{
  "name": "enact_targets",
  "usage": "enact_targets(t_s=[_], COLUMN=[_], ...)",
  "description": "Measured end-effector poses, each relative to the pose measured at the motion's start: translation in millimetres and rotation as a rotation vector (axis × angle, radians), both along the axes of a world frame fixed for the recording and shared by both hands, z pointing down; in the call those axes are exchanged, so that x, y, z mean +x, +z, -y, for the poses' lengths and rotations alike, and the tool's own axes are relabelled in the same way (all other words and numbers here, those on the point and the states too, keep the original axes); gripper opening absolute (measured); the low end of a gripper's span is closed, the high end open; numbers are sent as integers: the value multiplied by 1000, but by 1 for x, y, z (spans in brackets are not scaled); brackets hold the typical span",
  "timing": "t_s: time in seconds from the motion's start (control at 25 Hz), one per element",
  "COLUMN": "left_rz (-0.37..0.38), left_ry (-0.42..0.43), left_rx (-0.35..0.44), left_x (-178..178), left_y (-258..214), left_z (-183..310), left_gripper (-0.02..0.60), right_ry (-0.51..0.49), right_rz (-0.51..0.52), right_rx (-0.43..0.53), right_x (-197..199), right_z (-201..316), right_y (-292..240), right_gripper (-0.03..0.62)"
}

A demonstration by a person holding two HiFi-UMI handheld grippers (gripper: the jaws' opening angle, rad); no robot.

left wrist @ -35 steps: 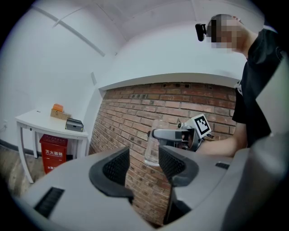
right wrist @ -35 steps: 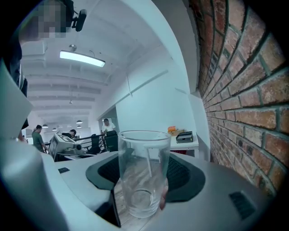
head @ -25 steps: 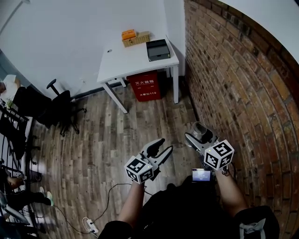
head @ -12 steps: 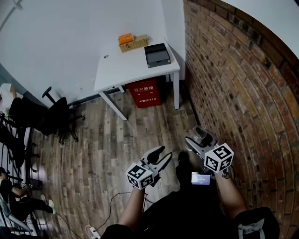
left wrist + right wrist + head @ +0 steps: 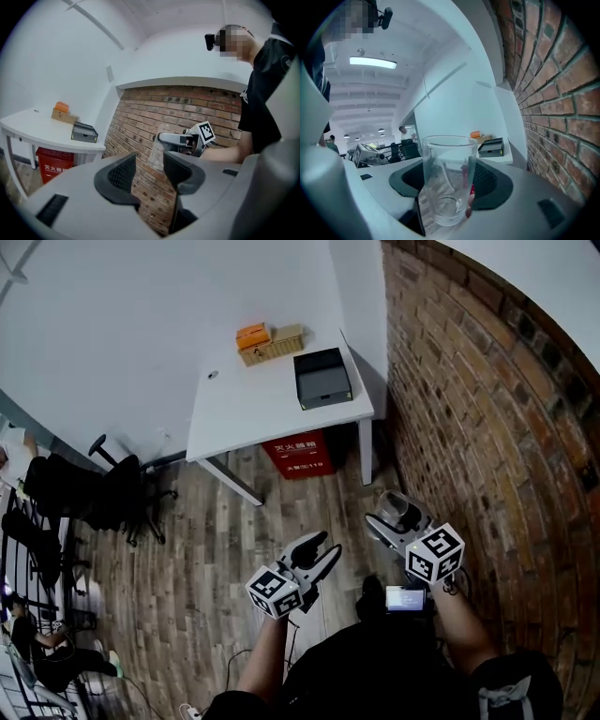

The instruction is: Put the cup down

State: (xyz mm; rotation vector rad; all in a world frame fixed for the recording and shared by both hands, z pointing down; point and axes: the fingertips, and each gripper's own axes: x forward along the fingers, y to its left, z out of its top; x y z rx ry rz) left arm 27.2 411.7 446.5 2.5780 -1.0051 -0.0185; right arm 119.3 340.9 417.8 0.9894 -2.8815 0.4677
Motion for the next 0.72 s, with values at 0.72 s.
enact_targets(t_s=[0.72], left_rz=[-4], left_ry=[-57], left_rx=[14], left_x=[-24], left_y=[9], left_z=[175], left_gripper=[176], right_ry=[-1], right_rz=[2], right_rx=[-9], right_x=[-13], right_z=[171], right_y=[12], right_gripper=[287])
